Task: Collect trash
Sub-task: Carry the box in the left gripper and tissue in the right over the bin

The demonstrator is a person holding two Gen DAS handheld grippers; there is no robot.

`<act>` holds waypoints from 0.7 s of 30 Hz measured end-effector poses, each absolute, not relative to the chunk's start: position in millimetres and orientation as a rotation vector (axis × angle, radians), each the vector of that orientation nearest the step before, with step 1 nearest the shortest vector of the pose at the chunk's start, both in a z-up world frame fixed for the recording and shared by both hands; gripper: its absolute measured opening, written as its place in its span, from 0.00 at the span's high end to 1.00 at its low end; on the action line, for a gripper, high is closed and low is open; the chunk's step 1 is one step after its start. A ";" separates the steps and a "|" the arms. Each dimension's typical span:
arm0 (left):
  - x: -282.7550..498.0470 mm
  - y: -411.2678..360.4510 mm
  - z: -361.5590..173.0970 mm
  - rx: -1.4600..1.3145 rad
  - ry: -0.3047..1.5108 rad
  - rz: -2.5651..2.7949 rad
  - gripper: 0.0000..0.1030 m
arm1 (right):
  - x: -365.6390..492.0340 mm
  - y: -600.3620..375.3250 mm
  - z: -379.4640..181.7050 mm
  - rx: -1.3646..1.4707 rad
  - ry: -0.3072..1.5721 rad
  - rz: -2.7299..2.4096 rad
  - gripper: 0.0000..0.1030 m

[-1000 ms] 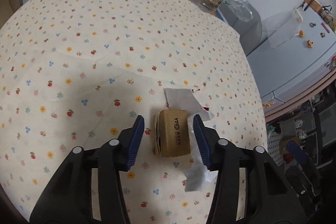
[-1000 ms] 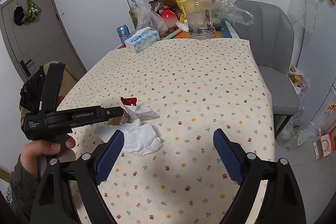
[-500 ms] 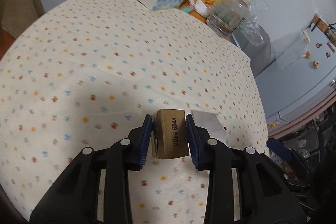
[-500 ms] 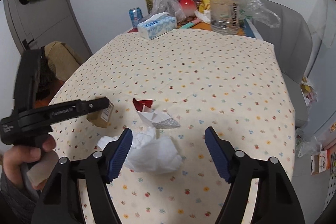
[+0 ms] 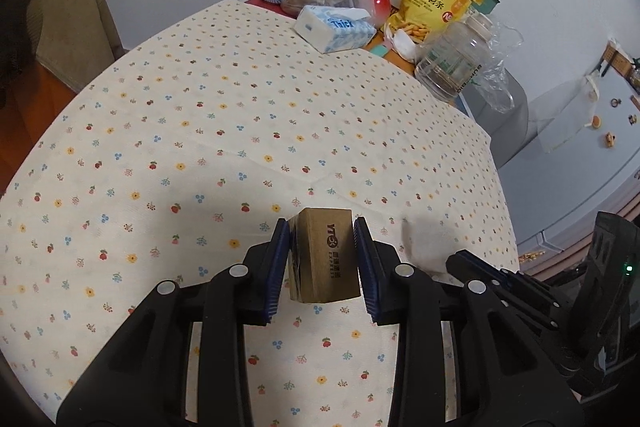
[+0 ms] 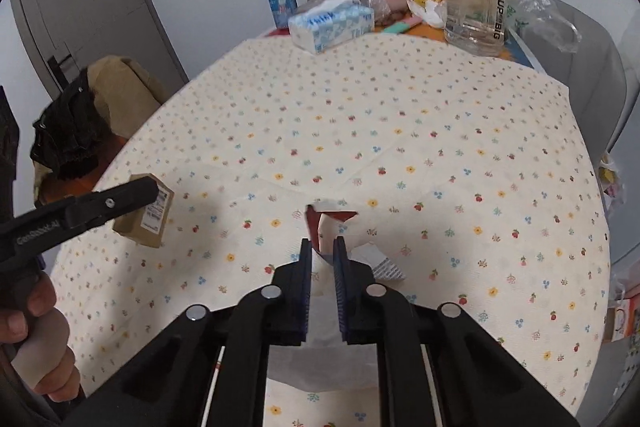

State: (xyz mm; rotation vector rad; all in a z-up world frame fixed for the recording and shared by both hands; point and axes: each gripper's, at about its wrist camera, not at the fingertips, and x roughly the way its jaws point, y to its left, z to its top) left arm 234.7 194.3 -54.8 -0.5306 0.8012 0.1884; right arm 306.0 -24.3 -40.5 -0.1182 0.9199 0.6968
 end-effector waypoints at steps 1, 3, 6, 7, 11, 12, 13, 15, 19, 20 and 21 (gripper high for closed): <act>234.0 192.4 -52.7 -0.524 0.798 0.186 0.68 | 303.2 -29.0 -36.3 -0.108 0.910 0.705 0.97; 234.8 185.6 -48.1 -0.512 0.790 0.177 0.68 | 301.4 -37.3 -29.4 -0.088 0.894 0.701 0.98; 237.9 172.7 -41.8 -0.496 0.781 0.156 0.68 | 297.3 -54.6 -17.9 -0.061 0.864 0.691 0.98; 239.3 166.8 -39.6 -0.488 0.779 0.148 0.68 | 296.5 -62.5 -14.2 -0.052 0.856 0.684 0.98; 243.8 141.6 -30.1 -0.460 0.768 0.113 0.68 | 293.4 -89.3 -4.5 -0.020 0.836 0.666 0.98; 245.4 133.7 -27.6 -0.452 0.766 0.102 0.68 | 291.9 -96.1 -2.8 -0.015 0.832 0.661 0.98; 246.7 127.4 -26.1 -0.445 0.765 0.094 0.68 | 290.6 -103.2 -1.5 -0.012 0.829 0.655 0.98; 249.3 113.9 -24.3 -0.435 0.766 0.076 0.68 | 289.5 -113.7 -0.7 -0.005 0.826 0.646 0.98; 254.1 88.4 -22.4 -0.411 0.774 0.045 0.68 | 286.3 -139.9 -0.2 0.022 0.820 0.623 0.98; 255.8 80.9 -22.5 -0.405 0.778 0.036 0.68 | 285.8 -144.7 -0.1 0.029 0.820 0.619 0.98; 255.9 75.4 -22.7 -0.401 0.780 0.031 0.68 | 284.5 -152.7 0.2 0.038 0.818 0.614 0.98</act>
